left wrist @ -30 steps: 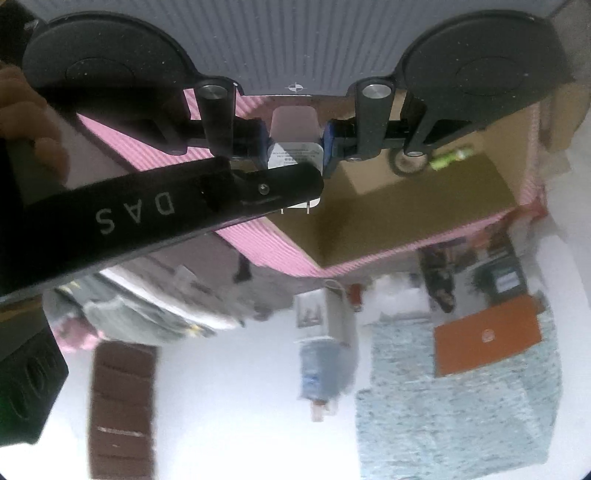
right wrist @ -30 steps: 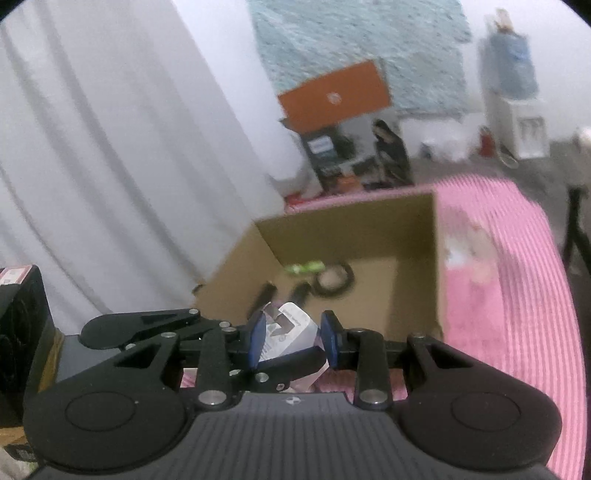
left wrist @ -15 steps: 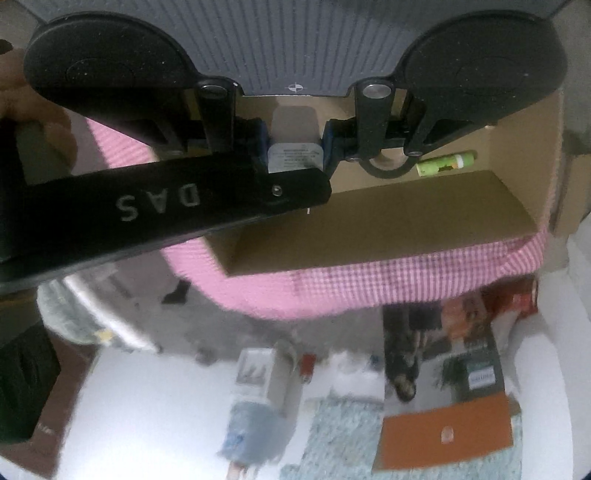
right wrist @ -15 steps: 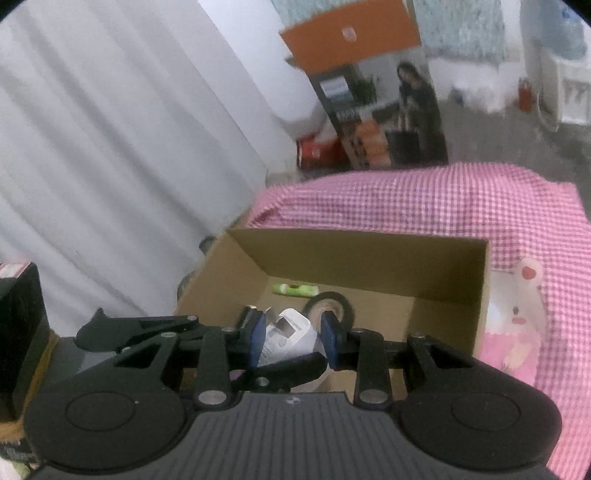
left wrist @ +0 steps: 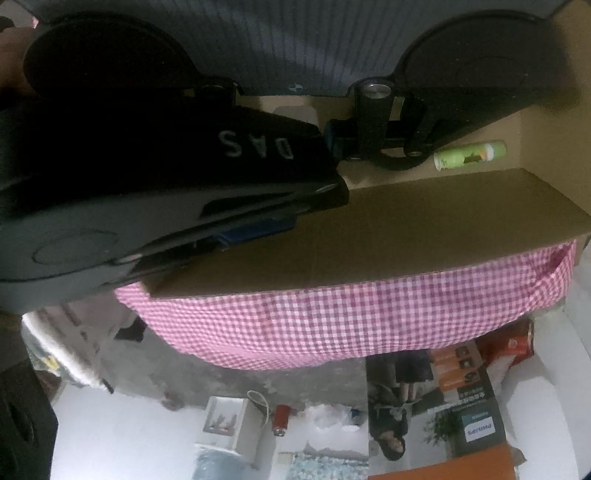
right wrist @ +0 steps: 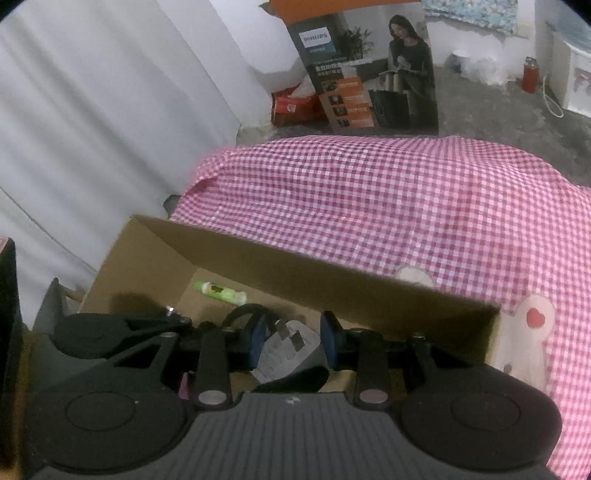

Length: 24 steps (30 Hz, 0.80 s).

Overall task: Organize rigid objects
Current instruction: 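Carry the white charger plug into the cardboard box and release it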

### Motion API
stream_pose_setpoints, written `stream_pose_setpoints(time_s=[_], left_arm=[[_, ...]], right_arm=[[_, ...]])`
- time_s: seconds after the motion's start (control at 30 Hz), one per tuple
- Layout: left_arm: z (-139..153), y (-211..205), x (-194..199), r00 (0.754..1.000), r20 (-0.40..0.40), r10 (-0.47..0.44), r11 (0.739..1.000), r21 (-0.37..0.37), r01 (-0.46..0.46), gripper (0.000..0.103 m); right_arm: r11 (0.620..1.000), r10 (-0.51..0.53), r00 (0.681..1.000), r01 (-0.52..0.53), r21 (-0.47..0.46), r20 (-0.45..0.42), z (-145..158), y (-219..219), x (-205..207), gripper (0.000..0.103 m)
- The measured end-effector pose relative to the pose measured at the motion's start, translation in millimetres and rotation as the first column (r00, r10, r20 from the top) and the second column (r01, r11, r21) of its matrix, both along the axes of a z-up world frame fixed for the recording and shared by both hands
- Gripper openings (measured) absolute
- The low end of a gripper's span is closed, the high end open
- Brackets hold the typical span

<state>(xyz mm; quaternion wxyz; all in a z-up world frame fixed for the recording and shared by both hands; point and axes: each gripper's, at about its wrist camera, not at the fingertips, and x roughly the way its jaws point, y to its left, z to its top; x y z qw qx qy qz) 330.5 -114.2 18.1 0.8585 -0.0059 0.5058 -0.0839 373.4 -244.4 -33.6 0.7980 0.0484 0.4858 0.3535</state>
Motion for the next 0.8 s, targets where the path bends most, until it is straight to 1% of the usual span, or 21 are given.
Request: stream_pose_setpoints(time_s=[0.13,0.2,0.23,0.33,0.37,0.5,0.57,0.6,0.67,0.77,0.8], left_arm=[[-5,-1,5,1.0,0.002,0.008,1.0,0.015,-0.008,0.026],[-9,-2,10,1.0,-0.001,0.011,0.999,0.032,-0.011,0.026],[-10,-2,10,1.0,-0.004,0.012,0.999,0.038,-0.012,0.03],[-10,-3,11,1.0,-0.001,0.014,0.999,0.043,-0.014,0.03],[-8,-4,9,1.0,0.0,0.011,0.999,0.048,-0.011,0.032],[1,-3,0,1.0,-0.004,0.005,0.999,0.047,-0.005,0.043],[9,-1,-9,1.0,0.001,0.001,0.999,0.036,-0.001,0.058],[14,0,-14,1.0,0.009,-0.002,1.0,0.028,0.002,0.06],[29,3,-29,0.999,0.036,-0.019,1.0,0.019,0.019,0.07],[52,8,-55,0.994,0.098,-0.05,0.999,0.026,0.048,0.075],[59,10,-64,0.992,0.116,-0.056,0.998,0.031,0.053,0.076]], right_arm=[[1.0,0.0,1.0,0.001,-0.018,0.017,-3,4,5,0.035],[1.0,-0.003,1.0,0.003,-0.006,0.005,-5,4,7,0.036],[1.0,-0.006,1.0,0.006,0.0,-0.001,-6,3,8,0.035],[1.0,-0.016,1.0,0.016,0.004,-0.005,-5,0,6,0.036],[1.0,-0.019,1.0,0.019,0.008,-0.004,-4,-2,5,0.036],[0.998,-0.051,0.999,0.051,0.045,0.001,7,-14,-3,0.037],[0.993,-0.078,0.997,0.077,0.092,0.003,16,-26,-11,0.037],[0.988,-0.093,0.996,0.091,0.121,0.007,22,-33,-17,0.037],[0.977,-0.114,0.993,0.109,0.183,0.02,36,-49,-34,0.037],[0.958,-0.139,0.988,0.119,0.261,0.059,59,-72,-69,0.039],[0.951,-0.148,0.986,0.122,0.285,0.071,66,-79,-81,0.044]])
